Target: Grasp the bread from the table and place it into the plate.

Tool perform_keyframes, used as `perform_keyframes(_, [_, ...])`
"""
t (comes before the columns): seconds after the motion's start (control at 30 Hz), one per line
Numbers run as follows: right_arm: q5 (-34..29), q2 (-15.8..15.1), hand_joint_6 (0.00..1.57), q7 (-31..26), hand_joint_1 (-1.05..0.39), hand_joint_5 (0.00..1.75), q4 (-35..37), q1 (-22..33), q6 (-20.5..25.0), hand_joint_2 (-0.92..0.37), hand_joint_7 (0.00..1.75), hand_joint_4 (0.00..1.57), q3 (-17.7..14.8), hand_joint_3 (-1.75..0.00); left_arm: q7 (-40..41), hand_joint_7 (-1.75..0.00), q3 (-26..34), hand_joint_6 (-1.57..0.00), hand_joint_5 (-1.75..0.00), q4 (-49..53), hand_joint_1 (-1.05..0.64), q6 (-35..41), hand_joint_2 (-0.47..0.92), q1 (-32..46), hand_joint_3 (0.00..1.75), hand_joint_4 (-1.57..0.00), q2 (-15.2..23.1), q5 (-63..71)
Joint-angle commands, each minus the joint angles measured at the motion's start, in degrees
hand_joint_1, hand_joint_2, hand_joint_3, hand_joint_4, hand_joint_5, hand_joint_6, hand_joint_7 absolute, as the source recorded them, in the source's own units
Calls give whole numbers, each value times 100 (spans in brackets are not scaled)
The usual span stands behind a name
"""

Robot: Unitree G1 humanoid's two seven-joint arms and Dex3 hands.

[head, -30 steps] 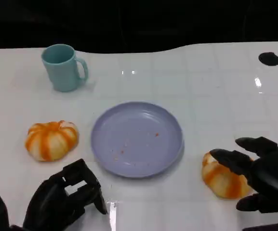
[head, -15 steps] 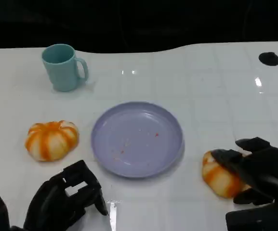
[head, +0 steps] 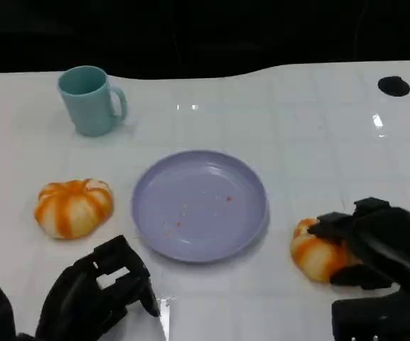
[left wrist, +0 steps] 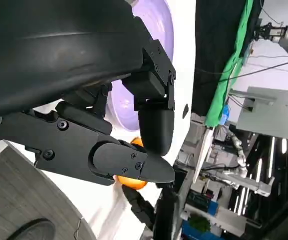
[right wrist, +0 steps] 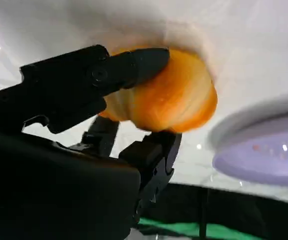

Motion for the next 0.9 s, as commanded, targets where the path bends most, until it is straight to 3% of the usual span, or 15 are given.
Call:
perform_keyframes(0.03, [55,-46,60,-397,-30,174,241,-101,-118,-69,173,82,39,-81,108,-136,-3,-69,-174,-127,-62,29,92,59,8,-69,54,18])
perform_keyframes(0.47, [176,85,64,-1898,-31,175,668,-328,-807,-63,175,83,-17,-84,107,-138,-24,-68,-175,-81,-62,-18,92,50,10,-69,70,12])
perform_keyframes(0.67, [387,122,64,-1679,-31,175,275,-393,-874,-61,169,85,-67,-89,95,-138,-39,-67,-174,-133,-62,11,92,88,9,-69,77,5])
perform_keyframes(0.77, [604,260,69,-1649,-28,175,123,-484,-1024,-47,166,87,-109,-106,121,-138,-46,-68,-174,-135,-62,-8,92,82,8,-69,81,33])
perform_keyframes(0.9, [851,449,69,-1448,-26,175,-32,-641,-1125,-46,167,87,-123,-111,109,-141,-46,-68,-175,-84,-63,-98,92,63,10,-69,84,66])
